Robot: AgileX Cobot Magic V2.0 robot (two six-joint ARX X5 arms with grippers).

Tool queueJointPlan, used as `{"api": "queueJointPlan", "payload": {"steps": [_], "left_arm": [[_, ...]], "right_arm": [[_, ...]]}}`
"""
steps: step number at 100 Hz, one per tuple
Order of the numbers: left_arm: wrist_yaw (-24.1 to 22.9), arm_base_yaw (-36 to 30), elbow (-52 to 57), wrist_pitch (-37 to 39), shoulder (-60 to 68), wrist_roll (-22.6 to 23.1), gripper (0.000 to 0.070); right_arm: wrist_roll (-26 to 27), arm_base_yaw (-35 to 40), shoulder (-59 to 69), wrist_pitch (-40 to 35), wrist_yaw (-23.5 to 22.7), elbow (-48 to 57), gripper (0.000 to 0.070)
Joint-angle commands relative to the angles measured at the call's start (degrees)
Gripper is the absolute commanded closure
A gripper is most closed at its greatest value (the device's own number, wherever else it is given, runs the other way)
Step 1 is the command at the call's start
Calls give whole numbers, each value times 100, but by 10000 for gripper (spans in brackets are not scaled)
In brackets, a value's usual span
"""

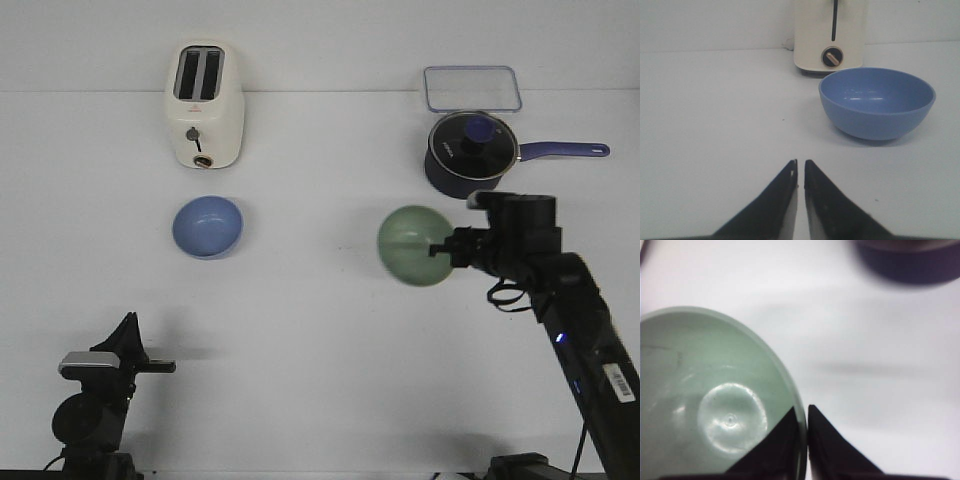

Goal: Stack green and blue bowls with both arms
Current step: 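Grasp the green bowl rim with the right gripper and carry it toward the table center, then set the green bowl down and open the right gripper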

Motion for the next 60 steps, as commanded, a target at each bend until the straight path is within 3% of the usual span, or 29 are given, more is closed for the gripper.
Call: {"api": "queueJointPlan", "payload": {"steps": [1,28,60], "left_arm": [[28,9,-116,94,-9,-11,685],[28,9,-116,94,-9,-11,685],[28,9,-116,94,-9,-11,685]], "right_arm": [[245,468,22,94,33,-249,700],[946,2398,197,855,763,-1228,700],[1025,3025,616,909,1274,-1250,700]]}}
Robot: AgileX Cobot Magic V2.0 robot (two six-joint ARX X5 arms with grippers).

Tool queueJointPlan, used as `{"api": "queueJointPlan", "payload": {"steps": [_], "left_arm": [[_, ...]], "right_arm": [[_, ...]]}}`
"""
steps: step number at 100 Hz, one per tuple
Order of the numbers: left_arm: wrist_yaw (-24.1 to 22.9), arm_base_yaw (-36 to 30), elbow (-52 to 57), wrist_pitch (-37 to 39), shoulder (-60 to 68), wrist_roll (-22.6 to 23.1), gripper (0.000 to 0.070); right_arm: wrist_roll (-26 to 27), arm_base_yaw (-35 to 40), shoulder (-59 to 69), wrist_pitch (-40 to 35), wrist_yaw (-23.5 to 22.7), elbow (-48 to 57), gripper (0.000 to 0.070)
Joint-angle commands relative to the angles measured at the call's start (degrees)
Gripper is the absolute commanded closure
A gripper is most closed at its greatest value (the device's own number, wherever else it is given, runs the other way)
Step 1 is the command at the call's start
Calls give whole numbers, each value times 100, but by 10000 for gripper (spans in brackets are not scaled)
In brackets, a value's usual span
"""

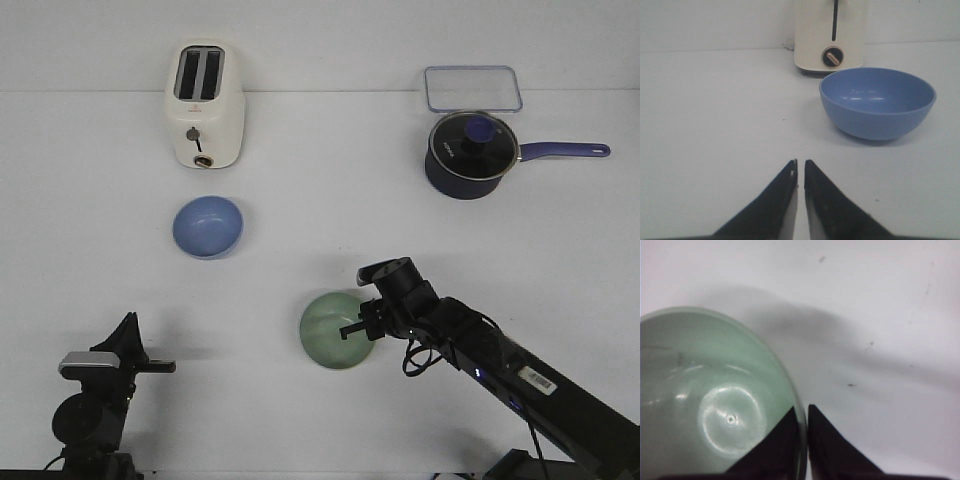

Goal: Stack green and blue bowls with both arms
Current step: 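Set the green bowl down and open the right gripper, then withdraw the right gripper back toward the robot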

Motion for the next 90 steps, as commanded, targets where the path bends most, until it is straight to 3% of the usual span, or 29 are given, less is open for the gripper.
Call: {"api": "queueJointPlan", "payload": {"steps": [1,14,20,23,29,47,65,90], "left_arm": [[28,9,-116,92,-9,-11,685],[28,9,-116,92,-9,-11,685],[28,9,-116,94,-9,-11,685],[28,9,-116,94,-9,-11,685],[28,9,-116,94,-9,-11,685],[28,9,-116,94,-9,-11,685],[28,9,-116,94,-9,-11,685],[28,9,-116,92,-9,-11,685]], "right_arm": [[116,85,131,72,22,39,700],[111,111,179,44,20,37,669],[111,118,181,26,20,37,535],[111,118,181,11,17,37,435],[109,118,181,-17,15,37,342],[-52,98,-125,68,87,39,340],[-389,127,-1550,328,400,39,342],[-791,610,-4131,422,1495,-544,343]]}}
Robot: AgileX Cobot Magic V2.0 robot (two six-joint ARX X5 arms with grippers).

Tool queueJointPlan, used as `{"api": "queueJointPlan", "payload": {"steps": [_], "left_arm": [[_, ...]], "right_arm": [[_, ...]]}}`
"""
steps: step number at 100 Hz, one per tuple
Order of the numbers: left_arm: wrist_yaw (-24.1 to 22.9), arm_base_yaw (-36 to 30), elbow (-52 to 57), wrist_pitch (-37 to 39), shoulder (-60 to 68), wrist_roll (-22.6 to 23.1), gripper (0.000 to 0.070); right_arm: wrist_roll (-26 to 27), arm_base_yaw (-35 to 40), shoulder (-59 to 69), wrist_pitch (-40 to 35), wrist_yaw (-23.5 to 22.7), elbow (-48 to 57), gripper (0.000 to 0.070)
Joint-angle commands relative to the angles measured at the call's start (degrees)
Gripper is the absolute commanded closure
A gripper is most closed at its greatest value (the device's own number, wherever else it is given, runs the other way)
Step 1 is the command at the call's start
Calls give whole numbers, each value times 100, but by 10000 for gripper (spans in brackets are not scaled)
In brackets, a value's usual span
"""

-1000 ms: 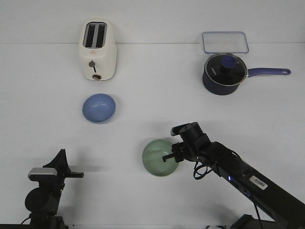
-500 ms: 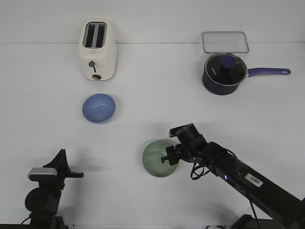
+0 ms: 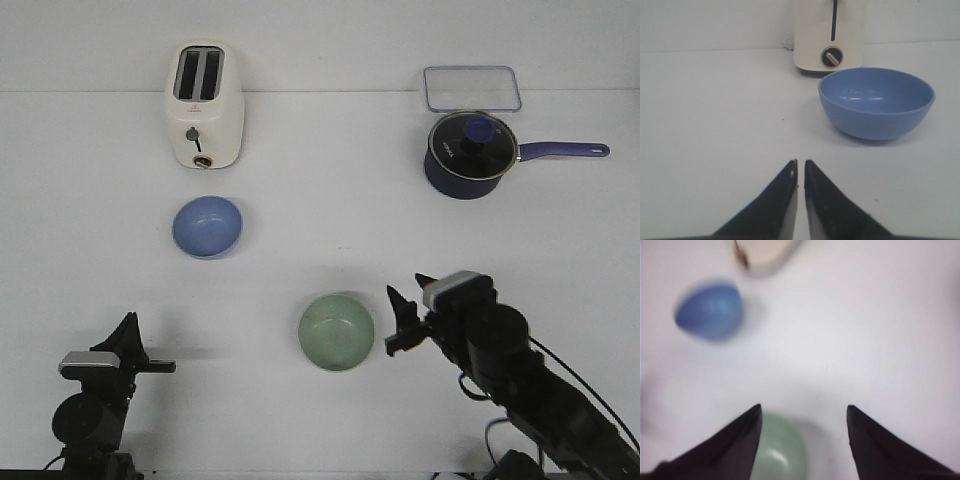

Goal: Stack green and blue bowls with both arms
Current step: 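Withdraw the right gripper back toward the robot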

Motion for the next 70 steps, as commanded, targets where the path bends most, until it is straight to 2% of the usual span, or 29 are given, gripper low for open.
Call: {"api": "queueJointPlan", "payload": {"steps": [1,19,37,47,55,64,70], "left_arm": [[28,9,-116,94,-9,-11,685],[122,9,-114,157,-9,-61,685],[203,9,-114,144,-9,-1403,685],[203,9,-114,192,-9,-1725,685],[219,9,-101,203,-9,-2277,685],[621,9,214,20,-7,-2599,689],[706,9,632,-195,52,-2776,688]], "right_arm": [[-225,195,-621,37,195,-308,343],[-278,575,-2164,179,275,-1281,345],[-186,643,-2964,-271,271,-1637,356],[-190,643,-3040,-389,273,-1637,356],[-192,643,-3038,-382,273,-1637,356],[-195,643,-3034,-385,275,-1637,356],[-199,643,-3034,-382,304,-1637,356]]}}
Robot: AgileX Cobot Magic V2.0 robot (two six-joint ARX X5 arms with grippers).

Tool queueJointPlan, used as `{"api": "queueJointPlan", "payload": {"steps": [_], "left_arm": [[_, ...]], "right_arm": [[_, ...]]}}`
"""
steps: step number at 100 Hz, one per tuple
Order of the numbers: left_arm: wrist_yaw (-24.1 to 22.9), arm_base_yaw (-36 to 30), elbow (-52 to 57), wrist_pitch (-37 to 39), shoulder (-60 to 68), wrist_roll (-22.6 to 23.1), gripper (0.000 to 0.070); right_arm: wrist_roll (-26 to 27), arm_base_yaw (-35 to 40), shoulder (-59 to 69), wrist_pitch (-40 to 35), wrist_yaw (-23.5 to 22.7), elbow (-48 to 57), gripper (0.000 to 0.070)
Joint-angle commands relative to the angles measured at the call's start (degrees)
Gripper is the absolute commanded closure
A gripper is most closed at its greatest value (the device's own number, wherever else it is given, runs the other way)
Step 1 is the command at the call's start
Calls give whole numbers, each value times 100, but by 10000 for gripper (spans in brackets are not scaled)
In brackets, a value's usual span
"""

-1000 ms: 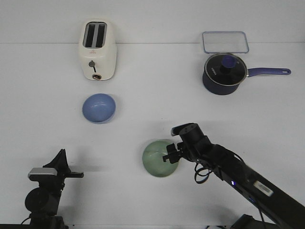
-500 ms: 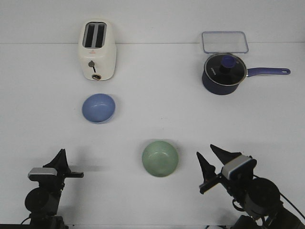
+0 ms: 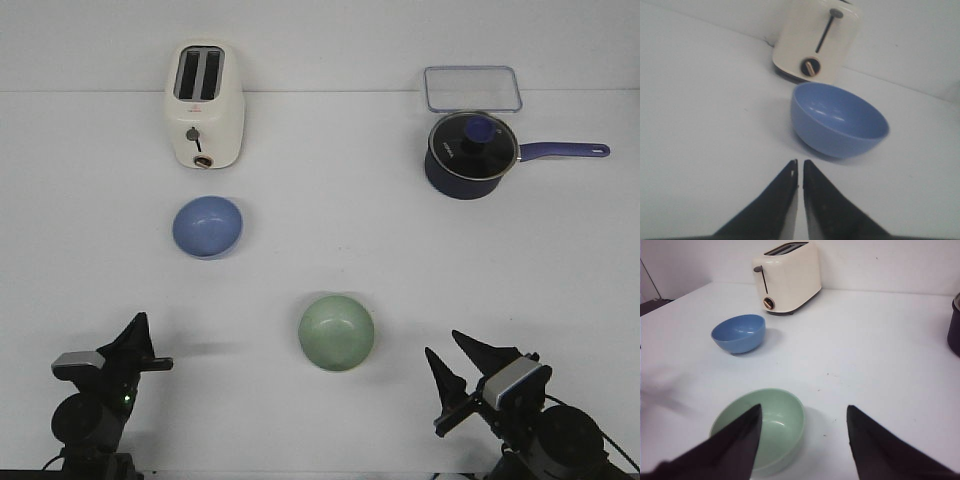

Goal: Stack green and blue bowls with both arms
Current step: 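Withdraw the right gripper back toward the robot, then reach the left gripper to the blue bowl rim and grasp it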

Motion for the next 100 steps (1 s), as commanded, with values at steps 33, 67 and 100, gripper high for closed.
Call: {"api": "queueJointPlan", "payload": {"steps": [33,67,100], "left_arm": [[-26,9,4461,-2964,2922,579,619],[-37,9,6575,-3915,6240,1204,171],[280,-35,6575,-2524,8483,1174,168]], "right_arm": [[-4,50,9,55,50,44,356],[-9,50,9,55,118,44,356],[-9,50,9,20,157,44,356]]}}
